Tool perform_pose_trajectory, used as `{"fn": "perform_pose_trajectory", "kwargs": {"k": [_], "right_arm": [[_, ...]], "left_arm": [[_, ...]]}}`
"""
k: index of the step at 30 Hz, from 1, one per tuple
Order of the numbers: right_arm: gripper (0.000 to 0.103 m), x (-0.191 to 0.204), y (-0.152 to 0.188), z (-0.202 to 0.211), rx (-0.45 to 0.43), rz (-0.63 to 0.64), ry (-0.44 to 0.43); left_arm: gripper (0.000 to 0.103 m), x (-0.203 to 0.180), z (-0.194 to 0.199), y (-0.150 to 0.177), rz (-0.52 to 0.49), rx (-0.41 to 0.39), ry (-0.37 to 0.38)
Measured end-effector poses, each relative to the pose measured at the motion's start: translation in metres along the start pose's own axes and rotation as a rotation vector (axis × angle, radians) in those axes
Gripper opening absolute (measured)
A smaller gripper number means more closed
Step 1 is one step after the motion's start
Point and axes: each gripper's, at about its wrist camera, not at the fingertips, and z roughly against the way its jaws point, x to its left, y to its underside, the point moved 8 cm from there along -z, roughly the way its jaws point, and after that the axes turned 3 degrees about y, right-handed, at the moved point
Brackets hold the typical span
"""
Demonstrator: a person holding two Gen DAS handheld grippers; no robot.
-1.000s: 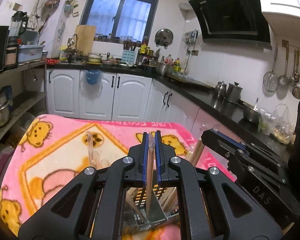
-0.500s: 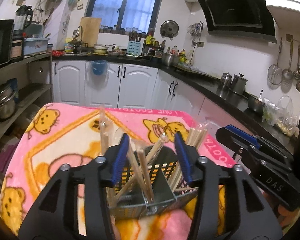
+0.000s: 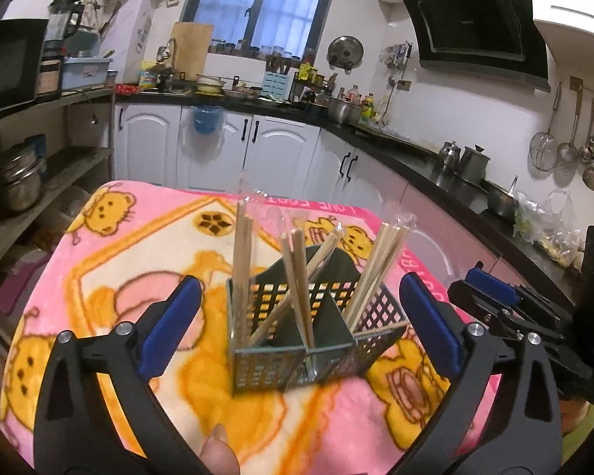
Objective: Organize utensils
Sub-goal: 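Withdraw both open tools back from the green caddy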
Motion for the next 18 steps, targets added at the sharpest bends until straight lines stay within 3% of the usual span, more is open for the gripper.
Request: {"fn": "perform_pose_trajectory", "kwargs": {"k": [18], "right_arm": [[0.077, 0.011, 0.051, 0.034, 0.030, -0.005, 0.004]], "left_arm": [[0.092, 0.000, 0.027, 0.052, 0.011, 0.058, -0.074]]}}
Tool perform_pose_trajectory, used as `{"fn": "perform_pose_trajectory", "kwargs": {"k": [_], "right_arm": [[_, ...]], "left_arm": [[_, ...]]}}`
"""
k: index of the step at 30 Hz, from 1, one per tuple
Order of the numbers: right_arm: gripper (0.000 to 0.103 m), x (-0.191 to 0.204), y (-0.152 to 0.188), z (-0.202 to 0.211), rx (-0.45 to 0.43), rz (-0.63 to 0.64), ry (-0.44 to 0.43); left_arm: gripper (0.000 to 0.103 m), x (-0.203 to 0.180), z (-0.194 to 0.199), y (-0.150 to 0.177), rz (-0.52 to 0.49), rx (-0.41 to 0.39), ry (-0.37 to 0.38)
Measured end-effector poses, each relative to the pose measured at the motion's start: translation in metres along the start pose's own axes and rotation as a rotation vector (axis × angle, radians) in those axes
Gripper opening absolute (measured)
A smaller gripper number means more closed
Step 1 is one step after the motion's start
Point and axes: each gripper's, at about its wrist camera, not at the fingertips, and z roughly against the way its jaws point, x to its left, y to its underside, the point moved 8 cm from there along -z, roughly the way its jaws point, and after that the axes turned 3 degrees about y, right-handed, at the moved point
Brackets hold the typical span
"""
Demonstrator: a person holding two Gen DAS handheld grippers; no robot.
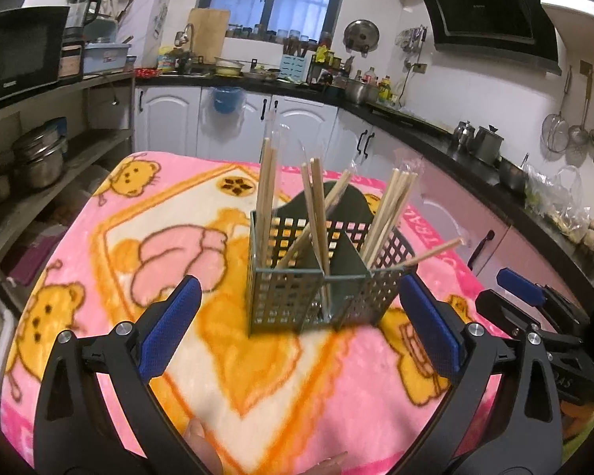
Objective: Organize utensils
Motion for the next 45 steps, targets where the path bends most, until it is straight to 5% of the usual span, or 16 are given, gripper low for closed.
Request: {"fn": "perform_pose_trajectory", "kwargs": {"k": [17, 32, 45], "right_arm": [[0.088, 0.002, 0.046, 0.008, 0.027, -0.011, 0.039], [0.089, 0.008, 0.067, 0.009, 0.004, -0.005, 0.052], [0.095, 0.008, 0.076, 0.018, -0.085, -0.012, 0.080]], "left_arm": [[0.092, -0.007, 0.003, 0.053, -0.045, 0.019, -0.084], [0.092, -0.015, 0.000, 0.088, -0.064, 0.033, -0.071], [0.092, -0.010, 0.011, 0.087, -0.077, -0.080, -0.097]]}}
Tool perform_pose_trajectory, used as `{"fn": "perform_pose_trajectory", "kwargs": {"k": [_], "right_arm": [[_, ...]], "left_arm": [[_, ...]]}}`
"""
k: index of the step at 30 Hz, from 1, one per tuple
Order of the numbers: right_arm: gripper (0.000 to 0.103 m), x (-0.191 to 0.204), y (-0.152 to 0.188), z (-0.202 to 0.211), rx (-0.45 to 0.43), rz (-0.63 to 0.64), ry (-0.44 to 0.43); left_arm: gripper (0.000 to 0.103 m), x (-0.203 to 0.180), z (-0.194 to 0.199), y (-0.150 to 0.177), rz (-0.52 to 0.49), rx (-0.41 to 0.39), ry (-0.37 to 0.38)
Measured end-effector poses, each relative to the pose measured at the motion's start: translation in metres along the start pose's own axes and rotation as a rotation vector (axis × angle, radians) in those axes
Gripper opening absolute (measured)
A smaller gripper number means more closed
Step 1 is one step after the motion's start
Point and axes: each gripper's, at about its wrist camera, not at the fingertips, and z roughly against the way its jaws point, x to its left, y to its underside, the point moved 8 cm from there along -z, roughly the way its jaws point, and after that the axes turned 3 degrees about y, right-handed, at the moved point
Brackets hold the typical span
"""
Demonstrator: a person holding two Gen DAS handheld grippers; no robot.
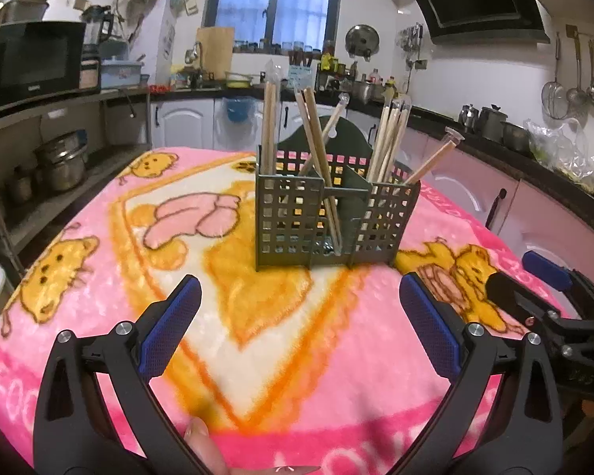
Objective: Organize utensils
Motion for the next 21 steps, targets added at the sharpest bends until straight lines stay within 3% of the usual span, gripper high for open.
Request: {"fn": "perform_pose_trajectory", "kwargs": {"k": [14, 21], "right_arm": [[0.097, -0.007, -0.012, 0.030, -0.224, -0.005, 0.063], [0.096, -0.002, -0.008, 0.029, -0.236, 0.000, 0.053]], "left_arm": [[0.092, 0.004, 0.014, -0.004, 0.003, -0.123, 0.008], [0.092, 0.006, 0.014, -0.004, -0.001, -0.141, 0.002]]}}
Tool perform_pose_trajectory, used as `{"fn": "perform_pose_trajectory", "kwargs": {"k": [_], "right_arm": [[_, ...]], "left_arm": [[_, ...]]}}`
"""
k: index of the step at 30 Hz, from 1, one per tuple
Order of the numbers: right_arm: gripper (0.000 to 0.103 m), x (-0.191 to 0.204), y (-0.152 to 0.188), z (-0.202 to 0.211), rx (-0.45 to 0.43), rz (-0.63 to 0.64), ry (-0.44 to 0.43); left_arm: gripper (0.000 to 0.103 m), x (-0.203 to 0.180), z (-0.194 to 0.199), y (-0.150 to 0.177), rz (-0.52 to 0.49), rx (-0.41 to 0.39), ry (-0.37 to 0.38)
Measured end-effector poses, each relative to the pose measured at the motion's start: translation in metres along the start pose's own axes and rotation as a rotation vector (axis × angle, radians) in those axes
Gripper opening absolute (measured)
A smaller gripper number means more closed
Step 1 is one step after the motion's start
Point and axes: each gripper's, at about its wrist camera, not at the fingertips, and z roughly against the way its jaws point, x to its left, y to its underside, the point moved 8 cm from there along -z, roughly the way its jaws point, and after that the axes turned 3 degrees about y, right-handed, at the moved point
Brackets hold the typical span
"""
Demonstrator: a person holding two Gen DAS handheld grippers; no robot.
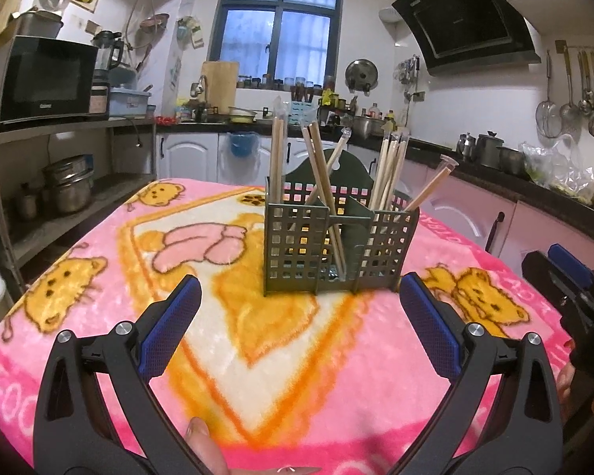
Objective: Organize utensils
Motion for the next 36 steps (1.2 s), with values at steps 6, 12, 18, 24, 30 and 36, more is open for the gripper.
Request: {"fn": "perform_pose_trajectory", "kwargs": {"k": [6, 12, 18, 24, 30, 36], "right_arm": [[0.097, 0.0008, 0.0014, -0.0007, 0.004, -0.003, 0.001], [0.097, 0.0005, 0.0025, -0.0011, 0.005, -0.006, 0.002], [0.097, 0.0002, 0.0022, -0.0012, 0.005, -0.003, 0.000], [0.097, 0.0004, 0.0022, -0.0011, 0.005, -0.004, 0.000], [0.097, 0.0007, 0.0024, -0.0015, 0.004, -0.002, 0.001], [0.097, 0.0014, 0.0024, -0.0013, 0.005, -0.004, 0.000]], "left_arm": [[0.092, 0.0002, 0.0000, 0.0004, -0.001, 0.001, 0.002], [0.092, -0.0010, -0.0006, 0.0018, -0.007, 0.001, 0.002], [0.092, -0.0014, -0.0011, 0.0029, 0.000, 0.004, 0.004], [0.092, -0.0013, -0.0012, 0.0031, 0.000, 0.004, 0.005], [0.092, -0.0016, -0.0010, 0.0032, 0.000, 0.003, 0.005], [0.092, -0.0019, -0.0012, 0.0038, 0.000, 0.005, 0.004]]}}
